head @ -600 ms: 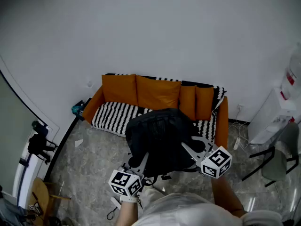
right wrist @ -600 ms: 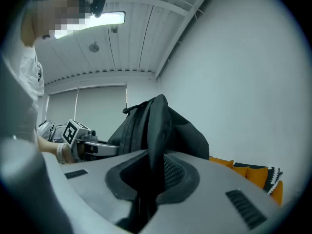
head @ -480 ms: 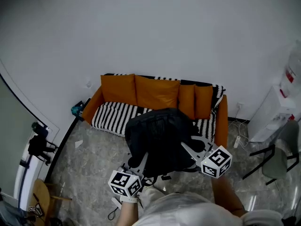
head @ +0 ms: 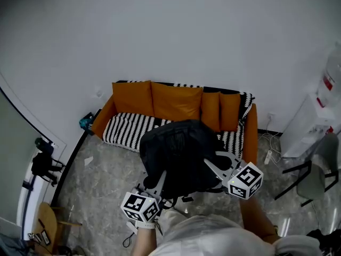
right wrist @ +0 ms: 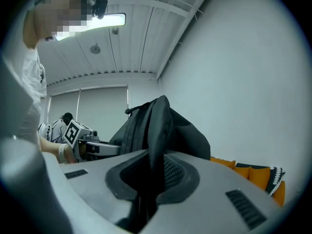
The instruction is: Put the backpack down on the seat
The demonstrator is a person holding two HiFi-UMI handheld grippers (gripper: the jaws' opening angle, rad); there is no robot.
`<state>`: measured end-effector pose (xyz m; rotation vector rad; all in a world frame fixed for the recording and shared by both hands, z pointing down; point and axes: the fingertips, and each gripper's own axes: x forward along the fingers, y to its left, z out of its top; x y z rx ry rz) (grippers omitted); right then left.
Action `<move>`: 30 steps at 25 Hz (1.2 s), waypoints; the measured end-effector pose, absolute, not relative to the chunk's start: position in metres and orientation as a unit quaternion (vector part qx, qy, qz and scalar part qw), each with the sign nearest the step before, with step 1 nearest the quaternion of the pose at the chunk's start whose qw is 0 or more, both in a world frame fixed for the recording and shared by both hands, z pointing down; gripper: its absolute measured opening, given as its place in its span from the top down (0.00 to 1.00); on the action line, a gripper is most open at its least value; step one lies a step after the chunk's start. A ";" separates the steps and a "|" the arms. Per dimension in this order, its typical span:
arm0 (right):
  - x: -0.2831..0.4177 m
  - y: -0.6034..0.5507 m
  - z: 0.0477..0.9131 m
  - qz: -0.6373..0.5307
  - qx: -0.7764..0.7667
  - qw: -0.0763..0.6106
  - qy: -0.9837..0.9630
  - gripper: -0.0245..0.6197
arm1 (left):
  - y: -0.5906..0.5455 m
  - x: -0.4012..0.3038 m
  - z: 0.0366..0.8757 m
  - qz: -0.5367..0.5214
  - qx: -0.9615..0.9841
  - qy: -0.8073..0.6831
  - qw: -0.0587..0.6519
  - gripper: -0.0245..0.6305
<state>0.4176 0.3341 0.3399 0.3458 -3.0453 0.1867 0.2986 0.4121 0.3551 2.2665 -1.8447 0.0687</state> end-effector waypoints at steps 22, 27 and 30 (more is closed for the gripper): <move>0.420 0.340 0.344 0.077 0.100 0.028 -0.992 0.89 | 0.413 0.304 0.365 0.009 0.779 -0.614 0.125 0.89; 0.399 0.344 0.345 0.079 0.089 0.039 -0.992 0.89 | 0.418 0.285 0.368 0.003 0.779 -0.613 0.133 0.89; 0.396 0.343 0.349 0.079 0.082 0.043 -0.993 0.89 | 0.418 0.284 0.372 0.001 0.779 -0.613 0.134 0.89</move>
